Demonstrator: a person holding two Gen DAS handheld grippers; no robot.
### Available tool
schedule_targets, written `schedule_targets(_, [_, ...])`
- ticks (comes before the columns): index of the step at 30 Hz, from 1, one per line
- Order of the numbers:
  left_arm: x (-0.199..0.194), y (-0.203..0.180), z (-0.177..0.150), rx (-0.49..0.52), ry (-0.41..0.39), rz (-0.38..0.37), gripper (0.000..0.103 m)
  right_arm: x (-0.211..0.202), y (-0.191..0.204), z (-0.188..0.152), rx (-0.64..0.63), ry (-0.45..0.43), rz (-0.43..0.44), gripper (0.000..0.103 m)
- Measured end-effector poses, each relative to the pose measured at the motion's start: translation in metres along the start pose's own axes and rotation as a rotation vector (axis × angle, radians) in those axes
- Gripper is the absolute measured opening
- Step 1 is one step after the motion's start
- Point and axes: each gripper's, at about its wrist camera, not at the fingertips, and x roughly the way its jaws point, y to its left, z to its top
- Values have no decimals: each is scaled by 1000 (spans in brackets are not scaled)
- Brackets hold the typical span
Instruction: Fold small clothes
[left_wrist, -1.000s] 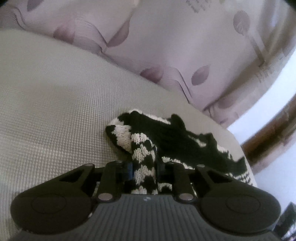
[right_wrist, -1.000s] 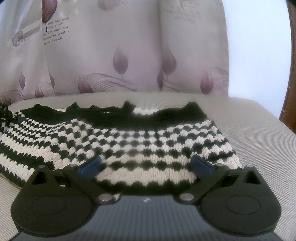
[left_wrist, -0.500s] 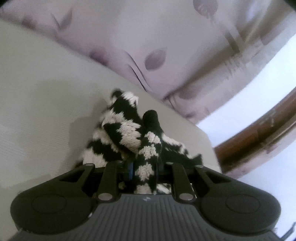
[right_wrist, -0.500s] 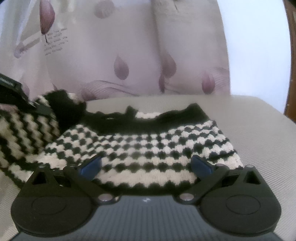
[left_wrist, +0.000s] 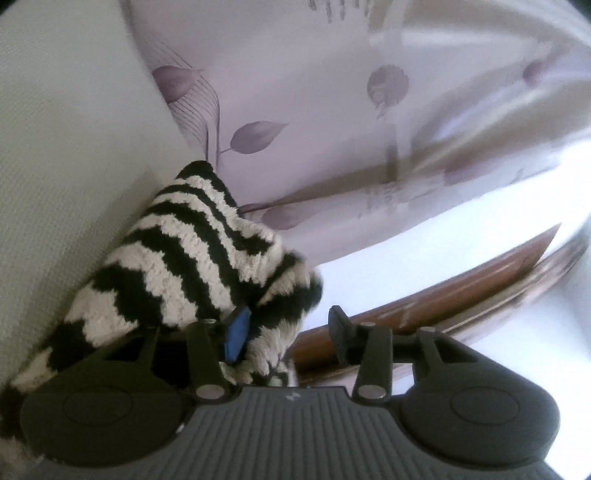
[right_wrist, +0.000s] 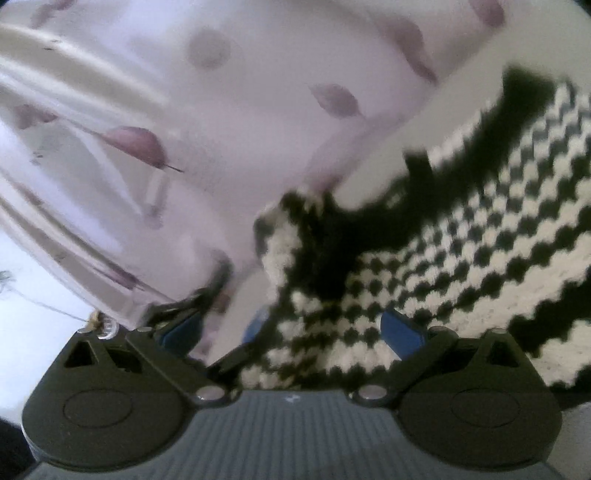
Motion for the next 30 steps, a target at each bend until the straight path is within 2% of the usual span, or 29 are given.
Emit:
schedule_targets(5, [-5,15,-8,-59,-41,-78,45,19,-3,4,113,-37,74,103])
schedule_targets(7, [-12,18,-11,-84,-46,-110,45,22,-4,8,159,-60,65,102])
schedule_targets(9, [-13,21,-12,-107,-55,-131,45,30,-2,12,169,-60,45,83])
schedule_targets(10, [-15,22,-13,-118,-58,-141,45,36,0,14,165,-50,30,63])
schedule_targets(11, [-17,25,-15,-127,-59,-150,45,41,3,14,162,-35,4,51])
schedule_targets(15, [-12,25,-17,-126,-53,-152,45,56,3,13,186,-25,-83,35])
schedule_targets(17, [-14,24,-19,-135,-51,-142,45,63,9,15,118,-26,-138,19])
schedule_targets(19, [-23,21,-19,-176,-51,-132,45,66,15,20,53,-25,-158,17])
schedule_targets(20, [-31,18,-17,-192,-61,-136,49,65,17,23,33,-26,-152,17])
schedule_targets(22, [-50,5,-12,-137,-91,-86,73,60,17,33,19,-37,-141,17])
schedule_targets(25, [-80,-14,-7,-24,-158,2,94,45,25,52,-56,-61,-154,17])
schedule_targets(27, [-89,-22,-6,48,-153,86,98,32,27,68,-96,-81,-166,17])
schedule_targets(30, [-88,-19,-12,78,-107,155,98,10,20,96,-148,-85,-192,17])
